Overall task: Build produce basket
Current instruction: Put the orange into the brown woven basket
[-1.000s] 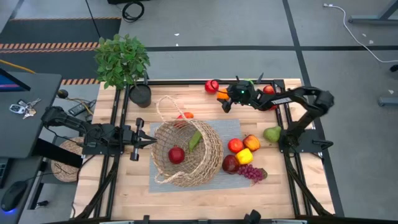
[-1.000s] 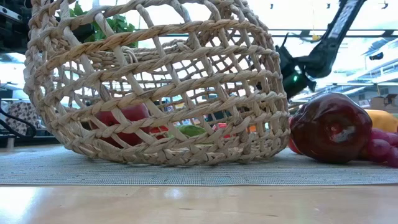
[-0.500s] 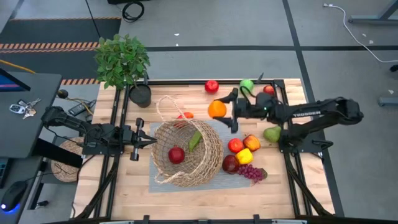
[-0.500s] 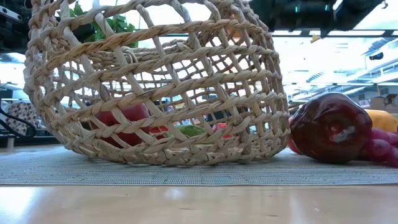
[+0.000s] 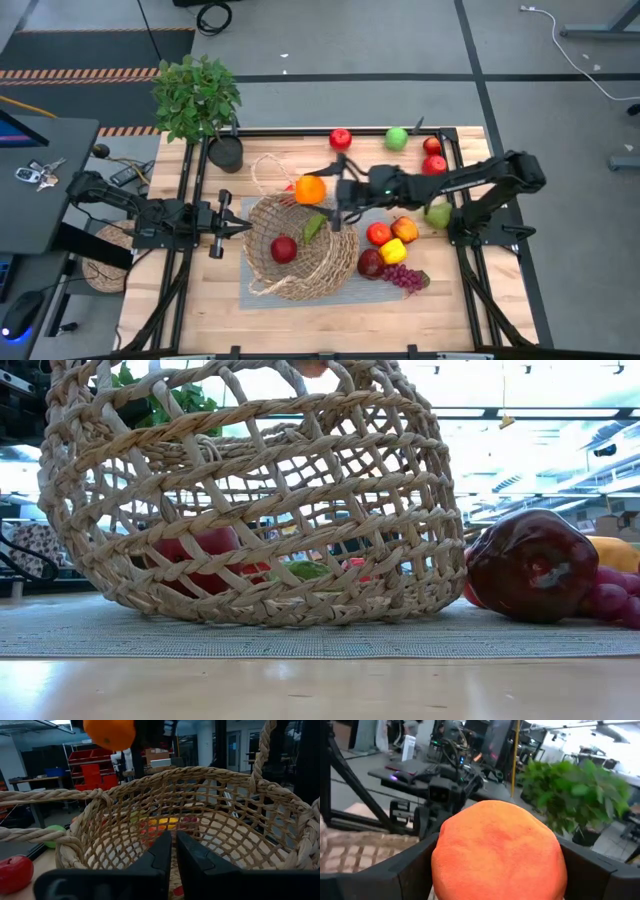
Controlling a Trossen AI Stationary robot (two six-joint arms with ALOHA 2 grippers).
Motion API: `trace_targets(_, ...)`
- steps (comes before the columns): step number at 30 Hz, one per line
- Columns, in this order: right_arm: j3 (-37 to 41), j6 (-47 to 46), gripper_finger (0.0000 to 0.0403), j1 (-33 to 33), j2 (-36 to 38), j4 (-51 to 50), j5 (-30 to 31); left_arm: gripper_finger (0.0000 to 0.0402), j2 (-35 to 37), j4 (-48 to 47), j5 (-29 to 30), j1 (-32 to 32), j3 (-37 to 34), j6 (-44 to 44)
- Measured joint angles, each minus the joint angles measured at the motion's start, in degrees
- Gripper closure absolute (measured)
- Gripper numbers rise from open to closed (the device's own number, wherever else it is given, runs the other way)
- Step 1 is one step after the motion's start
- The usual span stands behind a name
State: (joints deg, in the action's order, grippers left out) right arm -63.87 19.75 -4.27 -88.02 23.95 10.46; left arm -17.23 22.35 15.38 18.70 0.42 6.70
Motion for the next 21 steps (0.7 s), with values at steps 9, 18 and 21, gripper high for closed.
trace_targets(9, -19.8, 5.6, 0.0057, -2.3, -9.8, -23.3, 0.0, 0.0373, 0.0, 0.0, 0.0, 0.0, 0.0, 0.0)
trace_targets(18, -26.3, 33.8, 0.0057, -7.3, -12.4, -33.0, 2.3, 0.0367, 0.0, 0.0, 0.0, 0.0, 0.0, 0.0)
trace_targets(21, -26.3, 46.0, 0.0057, -9.2, -12.4, -32.9, 6.4, 0.0371, 0.0, 0.0, 0.0, 0.0, 0.0, 0.0)
